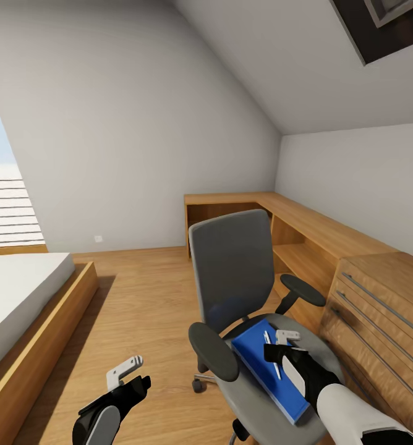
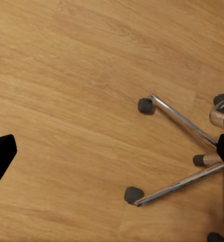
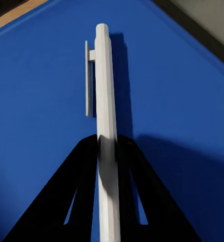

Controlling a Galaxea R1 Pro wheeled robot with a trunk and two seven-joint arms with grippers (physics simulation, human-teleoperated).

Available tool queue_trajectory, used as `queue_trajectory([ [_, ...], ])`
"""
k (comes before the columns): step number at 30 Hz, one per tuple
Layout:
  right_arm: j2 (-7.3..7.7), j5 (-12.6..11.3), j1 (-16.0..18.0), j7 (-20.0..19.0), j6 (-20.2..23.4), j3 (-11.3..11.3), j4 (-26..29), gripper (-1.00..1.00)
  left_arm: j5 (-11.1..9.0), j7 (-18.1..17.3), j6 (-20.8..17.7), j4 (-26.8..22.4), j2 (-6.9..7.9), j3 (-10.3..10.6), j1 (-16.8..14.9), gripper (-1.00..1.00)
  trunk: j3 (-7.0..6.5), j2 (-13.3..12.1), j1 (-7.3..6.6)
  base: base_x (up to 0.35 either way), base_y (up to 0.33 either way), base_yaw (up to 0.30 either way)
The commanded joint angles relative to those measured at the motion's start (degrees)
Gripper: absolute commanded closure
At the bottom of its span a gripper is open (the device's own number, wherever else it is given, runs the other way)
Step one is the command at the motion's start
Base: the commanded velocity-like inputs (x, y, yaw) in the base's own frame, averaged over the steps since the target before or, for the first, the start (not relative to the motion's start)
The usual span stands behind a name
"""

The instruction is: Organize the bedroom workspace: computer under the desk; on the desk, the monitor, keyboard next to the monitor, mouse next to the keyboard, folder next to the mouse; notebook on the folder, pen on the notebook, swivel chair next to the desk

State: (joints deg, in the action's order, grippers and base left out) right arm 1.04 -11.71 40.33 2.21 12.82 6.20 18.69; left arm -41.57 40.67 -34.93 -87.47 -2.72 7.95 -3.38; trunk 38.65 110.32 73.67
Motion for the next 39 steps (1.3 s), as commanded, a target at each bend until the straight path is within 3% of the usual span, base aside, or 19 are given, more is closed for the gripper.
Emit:
queue_trajectory([
  [1,0.07,-0.77,0.02,0.25,0.27,0.48,0.12,1.0,-0.53,0.55,-0.05,-0.07,0.0,0.03,-0.04,-1.0,0.06,0.03,-0.01,0.0,0.0,0.0],
  [23,0.04,-0.77,0.02,0.25,0.27,0.48,0.04,1.0,-0.53,0.5,-0.05,-0.07,0.0,0.02,-0.04,-1.0,0.06,0.03,-0.01,0.0,0.0,0.0],
  [34,0.14,-0.77,0.02,0.25,0.27,0.48,0.58,1.0,-0.53,0.46,-0.05,-0.07,0.03,0.05,-0.04,-1.0,-1.91,-4.38,-2.42,0.0,0.0,0.0],
  [39,0.35,-0.79,-0.66,0.25,0.65,0.4,4.08,1.0,-0.53,0.66,-0.05,-0.07,0.01,0.05,-0.04,-1.0,-2.81,-6.39,-3.52,-0.009,0.0,0.0],
])
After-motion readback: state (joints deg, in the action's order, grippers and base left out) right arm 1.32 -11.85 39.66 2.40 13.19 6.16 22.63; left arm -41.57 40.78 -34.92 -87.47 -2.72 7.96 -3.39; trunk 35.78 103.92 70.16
